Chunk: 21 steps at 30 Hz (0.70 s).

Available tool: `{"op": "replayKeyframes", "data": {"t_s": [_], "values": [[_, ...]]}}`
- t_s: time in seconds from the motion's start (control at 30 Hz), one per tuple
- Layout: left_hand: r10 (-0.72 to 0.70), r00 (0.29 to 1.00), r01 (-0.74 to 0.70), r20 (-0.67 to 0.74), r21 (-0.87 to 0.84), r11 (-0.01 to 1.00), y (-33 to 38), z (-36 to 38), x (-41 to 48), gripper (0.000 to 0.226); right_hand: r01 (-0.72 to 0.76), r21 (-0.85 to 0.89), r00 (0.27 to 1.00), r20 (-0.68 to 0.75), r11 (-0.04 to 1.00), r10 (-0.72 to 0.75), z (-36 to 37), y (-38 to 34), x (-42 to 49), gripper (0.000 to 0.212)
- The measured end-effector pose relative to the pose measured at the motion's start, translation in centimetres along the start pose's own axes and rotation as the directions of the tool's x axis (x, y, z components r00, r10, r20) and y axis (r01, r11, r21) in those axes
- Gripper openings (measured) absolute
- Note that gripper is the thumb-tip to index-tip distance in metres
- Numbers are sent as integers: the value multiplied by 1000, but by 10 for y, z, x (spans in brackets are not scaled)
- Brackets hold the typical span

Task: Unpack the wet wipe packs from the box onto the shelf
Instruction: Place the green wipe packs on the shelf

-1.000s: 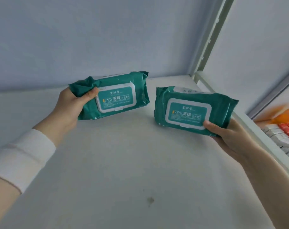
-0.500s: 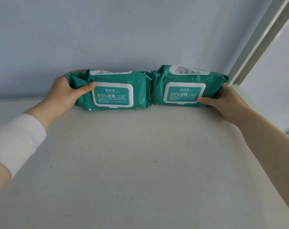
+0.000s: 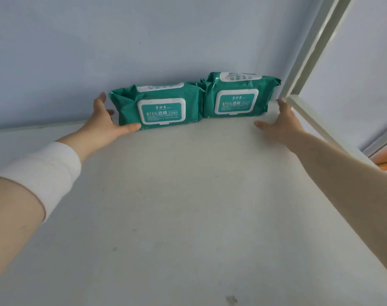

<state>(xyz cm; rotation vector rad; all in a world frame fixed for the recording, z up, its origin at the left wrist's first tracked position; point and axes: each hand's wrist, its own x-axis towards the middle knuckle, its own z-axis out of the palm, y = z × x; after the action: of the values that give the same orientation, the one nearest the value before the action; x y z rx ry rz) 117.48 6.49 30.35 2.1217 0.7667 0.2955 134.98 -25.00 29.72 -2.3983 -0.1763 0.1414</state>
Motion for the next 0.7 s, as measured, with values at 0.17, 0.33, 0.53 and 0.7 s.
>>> {"op": "replayKeyframes", "data": {"t_s": [0.17,0.33,0.53,0.7], "values": [[20,967,-224,252,816,533,-5,-23,-62,79,86,-509,995,84,856,-50,-6,-3,-95,69],[28,896,-436,443,864,250,28,-35,-125,61,157,-769,983,183,620,-22,-20,-12,-192,57],[34,698,-710,715,685,165,94,0,-236,59,153,-811,952,274,564,137,-66,-8,-301,61],[6,491,-853,871,479,207,139,46,-343,54,122,-777,918,324,617,227,-126,26,-397,63]]}}
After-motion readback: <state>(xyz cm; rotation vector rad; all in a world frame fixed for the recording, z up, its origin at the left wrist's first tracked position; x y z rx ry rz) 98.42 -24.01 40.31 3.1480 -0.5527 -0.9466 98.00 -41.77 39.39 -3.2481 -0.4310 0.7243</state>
